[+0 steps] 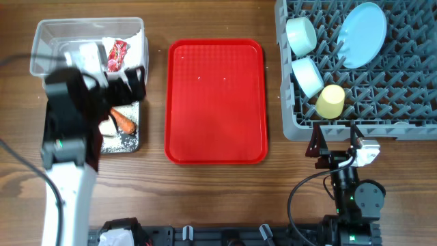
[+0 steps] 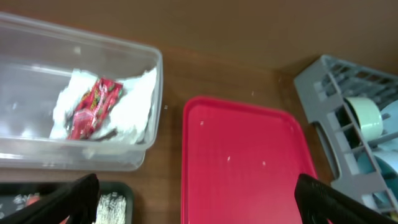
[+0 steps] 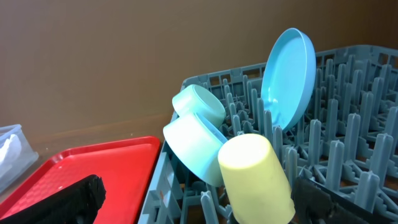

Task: Sort waste into correct bins and load items into the dishwasher rack

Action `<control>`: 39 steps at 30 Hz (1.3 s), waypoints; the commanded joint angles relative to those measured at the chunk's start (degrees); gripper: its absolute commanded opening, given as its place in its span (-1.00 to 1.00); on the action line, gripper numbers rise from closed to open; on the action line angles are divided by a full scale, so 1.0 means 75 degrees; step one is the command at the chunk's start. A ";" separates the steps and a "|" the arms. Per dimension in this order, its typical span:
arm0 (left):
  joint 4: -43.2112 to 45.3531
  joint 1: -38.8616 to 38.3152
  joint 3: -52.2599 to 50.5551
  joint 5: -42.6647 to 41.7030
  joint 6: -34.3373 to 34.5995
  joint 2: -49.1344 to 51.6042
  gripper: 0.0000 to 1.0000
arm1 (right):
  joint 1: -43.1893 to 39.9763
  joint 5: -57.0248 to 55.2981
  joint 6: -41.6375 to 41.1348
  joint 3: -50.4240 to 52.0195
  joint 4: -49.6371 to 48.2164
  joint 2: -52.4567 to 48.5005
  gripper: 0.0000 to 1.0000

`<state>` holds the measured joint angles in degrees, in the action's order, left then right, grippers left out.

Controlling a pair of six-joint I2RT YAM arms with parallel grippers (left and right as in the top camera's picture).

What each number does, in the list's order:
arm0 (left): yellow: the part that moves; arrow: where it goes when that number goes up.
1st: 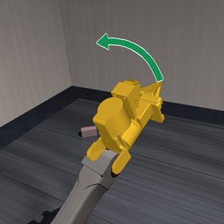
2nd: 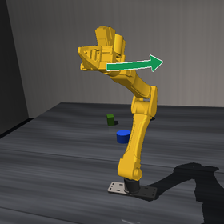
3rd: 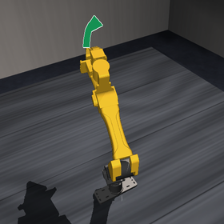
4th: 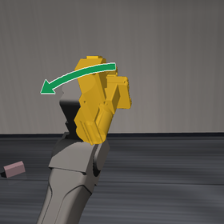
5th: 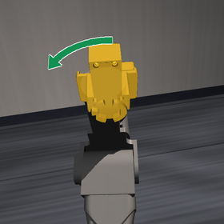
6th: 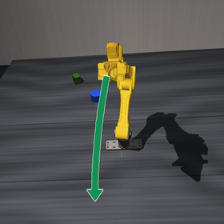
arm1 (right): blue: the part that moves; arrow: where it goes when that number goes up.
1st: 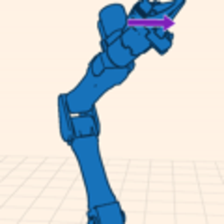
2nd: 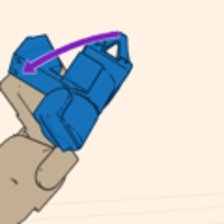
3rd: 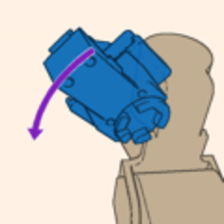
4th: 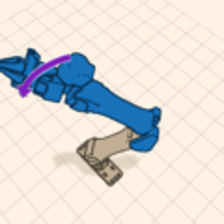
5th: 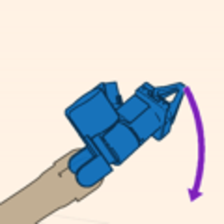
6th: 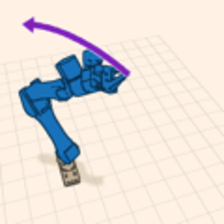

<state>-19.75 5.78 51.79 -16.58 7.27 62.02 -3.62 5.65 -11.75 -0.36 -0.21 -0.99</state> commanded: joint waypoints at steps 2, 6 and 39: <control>0.1029 0.0032 -0.2270 -0.0216 -0.0341 -0.1498 1.00 | 0.0032 -0.0131 -0.0061 0.0009 -0.0015 0.0061 0.99; 0.2005 0.0032 -0.3707 -0.0219 -0.0341 -0.2489 1.00 | 0.0032 -0.0131 -0.0058 0.0009 -0.0015 0.0061 1.00; 0.2218 0.0111 -0.6846 -0.0041 -0.0344 -0.8040 1.00 | 0.0032 -0.0131 -0.0061 0.0009 -0.0015 0.0061 0.99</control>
<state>-2.61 6.17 1.56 -17.45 6.00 4.99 -3.62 5.48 -11.75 -0.36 -0.19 -0.99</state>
